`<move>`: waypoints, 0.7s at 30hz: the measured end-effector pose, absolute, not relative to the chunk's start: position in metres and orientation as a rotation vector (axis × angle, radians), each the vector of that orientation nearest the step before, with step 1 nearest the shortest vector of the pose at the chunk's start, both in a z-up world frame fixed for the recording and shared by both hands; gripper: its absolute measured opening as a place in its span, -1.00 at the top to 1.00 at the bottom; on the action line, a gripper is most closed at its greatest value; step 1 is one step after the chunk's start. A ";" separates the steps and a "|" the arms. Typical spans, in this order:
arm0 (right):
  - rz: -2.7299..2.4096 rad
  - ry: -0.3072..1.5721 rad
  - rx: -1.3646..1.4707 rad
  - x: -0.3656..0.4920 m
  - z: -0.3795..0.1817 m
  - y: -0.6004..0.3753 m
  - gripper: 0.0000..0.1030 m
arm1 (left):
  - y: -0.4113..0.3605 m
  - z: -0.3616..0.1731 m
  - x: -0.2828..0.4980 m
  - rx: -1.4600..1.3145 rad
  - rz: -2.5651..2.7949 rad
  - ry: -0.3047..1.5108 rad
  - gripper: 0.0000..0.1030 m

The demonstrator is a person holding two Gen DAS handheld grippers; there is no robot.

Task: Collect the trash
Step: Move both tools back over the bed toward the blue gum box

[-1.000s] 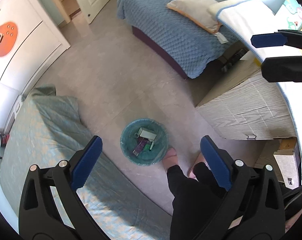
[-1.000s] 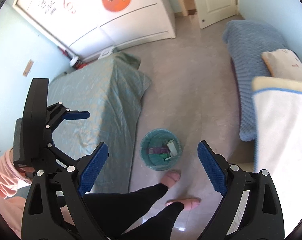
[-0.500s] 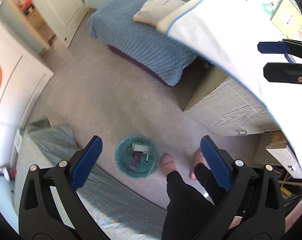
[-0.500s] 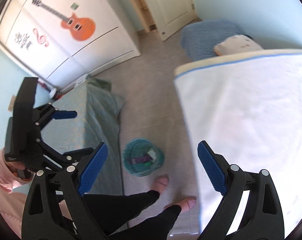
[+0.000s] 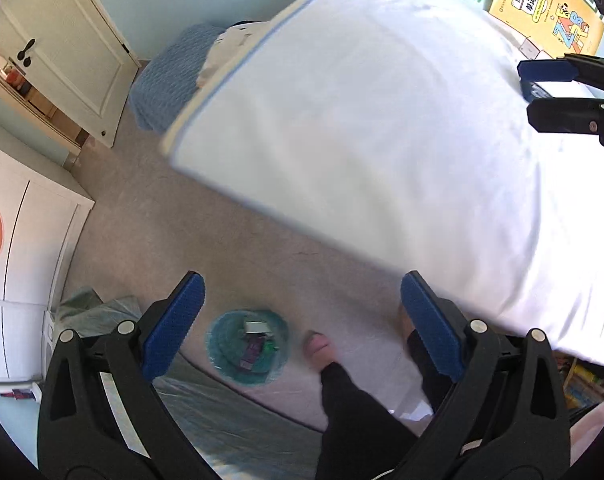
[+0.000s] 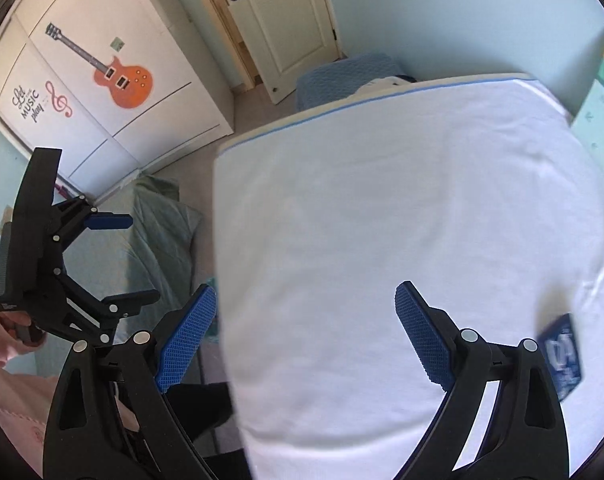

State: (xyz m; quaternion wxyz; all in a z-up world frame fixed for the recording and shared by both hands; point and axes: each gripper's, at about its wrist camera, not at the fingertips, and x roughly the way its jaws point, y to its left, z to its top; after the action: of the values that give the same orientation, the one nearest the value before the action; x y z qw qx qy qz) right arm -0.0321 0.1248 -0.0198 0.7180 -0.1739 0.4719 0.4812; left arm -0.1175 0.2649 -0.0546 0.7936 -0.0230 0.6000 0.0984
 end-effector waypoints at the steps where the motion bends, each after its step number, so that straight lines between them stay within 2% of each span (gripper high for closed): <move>1: 1.066 1.042 -0.392 -0.023 -0.018 0.114 -0.76 | 0.251 -0.053 -0.108 -0.065 0.213 1.291 -0.87; 11: 1.011 0.981 -0.496 0.086 -0.006 -0.010 -0.76 | 0.122 -0.046 -0.016 -0.114 0.155 1.301 -0.87; 21: 0.938 0.956 -0.482 0.163 -0.011 -0.090 -0.75 | 0.037 -0.051 0.072 -0.093 0.133 1.337 -0.87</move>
State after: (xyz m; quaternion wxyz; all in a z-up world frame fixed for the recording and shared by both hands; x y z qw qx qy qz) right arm 0.1632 -0.0900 -0.0112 0.7574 -0.2210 0.4386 0.4303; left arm 0.0722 0.0367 -0.0515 0.7818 -0.0430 0.6189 0.0617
